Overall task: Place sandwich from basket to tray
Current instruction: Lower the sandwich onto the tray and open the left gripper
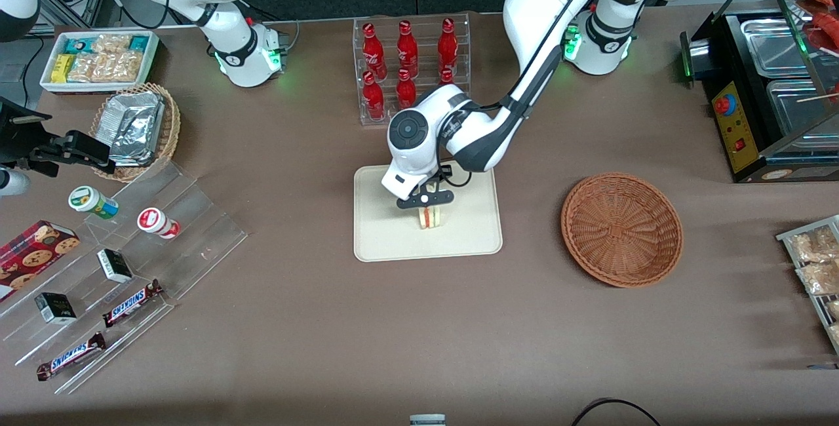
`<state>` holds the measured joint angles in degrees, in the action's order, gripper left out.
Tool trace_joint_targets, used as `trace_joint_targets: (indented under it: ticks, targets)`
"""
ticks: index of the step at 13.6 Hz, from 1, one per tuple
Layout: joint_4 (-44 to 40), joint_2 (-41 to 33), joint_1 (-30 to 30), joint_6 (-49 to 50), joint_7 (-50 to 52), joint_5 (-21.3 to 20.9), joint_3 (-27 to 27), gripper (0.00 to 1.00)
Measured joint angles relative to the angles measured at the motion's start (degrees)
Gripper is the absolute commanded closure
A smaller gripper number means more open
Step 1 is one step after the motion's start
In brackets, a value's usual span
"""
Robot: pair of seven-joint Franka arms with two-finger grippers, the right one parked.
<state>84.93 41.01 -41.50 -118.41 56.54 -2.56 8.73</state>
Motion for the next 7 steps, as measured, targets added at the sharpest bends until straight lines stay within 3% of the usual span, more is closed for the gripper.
trace_joint_targets:
  ticks: [7]
  targets:
    - [-1.8, -0.1, 0.1, 0.8, 0.1, 0.0, -0.2, 0.0]
